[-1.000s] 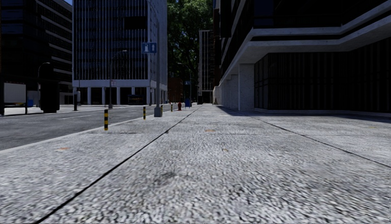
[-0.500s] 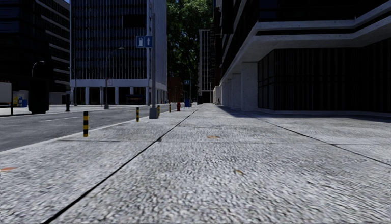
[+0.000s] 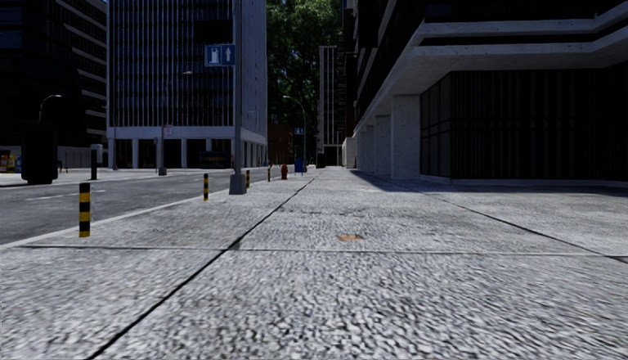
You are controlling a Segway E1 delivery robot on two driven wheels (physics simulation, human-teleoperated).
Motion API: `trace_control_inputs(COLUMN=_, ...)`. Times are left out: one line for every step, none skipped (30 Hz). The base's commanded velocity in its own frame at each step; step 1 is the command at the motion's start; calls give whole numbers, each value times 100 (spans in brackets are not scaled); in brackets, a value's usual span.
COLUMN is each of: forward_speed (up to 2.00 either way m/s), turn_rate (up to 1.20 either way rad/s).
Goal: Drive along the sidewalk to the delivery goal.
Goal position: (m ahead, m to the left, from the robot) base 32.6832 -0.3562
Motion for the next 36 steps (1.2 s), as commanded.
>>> trace_control_inputs(forward_speed=200, turn_rate=-11)
trace_control_inputs(forward_speed=200, turn_rate=-11)
trace_control_inputs(forward_speed=200, turn_rate=-11)
trace_control_inputs(forward_speed=200, turn_rate=-11)
trace_control_inputs(forward_speed=200, turn_rate=-11)
trace_control_inputs(forward_speed=200, turn_rate=-11)
trace_control_inputs(forward_speed=200, turn_rate=-11)
trace_control_inputs(forward_speed=200, turn_rate=-11)
trace_control_inputs(forward_speed=200, turn_rate=-11)
trace_control_inputs(forward_speed=200, turn_rate=-11)
trace_control_inputs(forward_speed=200, turn_rate=-11)
trace_control_inputs(forward_speed=200, turn_rate=-11)
trace_control_inputs(forward_speed=200, turn_rate=-11)
trace_control_inputs(forward_speed=200, turn_rate=-11)
trace_control_inputs(forward_speed=200, turn_rate=-11)
trace_control_inputs(forward_speed=200, turn_rate=-11)
trace_control_inputs(forward_speed=200, turn_rate=-12)
trace_control_inputs(forward_speed=200, turn_rate=-14)
trace_control_inputs(forward_speed=200, turn_rate=-14)
trace_control_inputs(forward_speed=200, turn_rate=-15)
trace_control_inputs(forward_speed=200, turn_rate=-19)
trace_control_inputs(forward_speed=200, turn_rate=-28)
trace_control_inputs(forward_speed=200, turn_rate=-31)
trace_control_inputs(forward_speed=200, turn_rate=-31)
trace_control_inputs(forward_speed=200, turn_rate=-31)
trace_control_inputs(forward_speed=200, turn_rate=-31)
trace_control_inputs(forward_speed=200, turn_rate=-30)
trace_control_inputs(forward_speed=200, turn_rate=-30)
trace_control_inputs(forward_speed=200, turn_rate=-9)
trace_control_inputs(forward_speed=200, turn_rate=0)
trace_control_inputs(forward_speed=200, turn_rate=0)
trace_control_inputs(forward_speed=200, turn_rate=0)
trace_control_inputs(forward_speed=200, turn_rate=0)
trace_control_inputs(forward_speed=200, turn_rate=0)
trace_control_inputs(forward_speed=200, turn_rate=0)
trace_control_inputs(forward_speed=200, turn_rate=0)
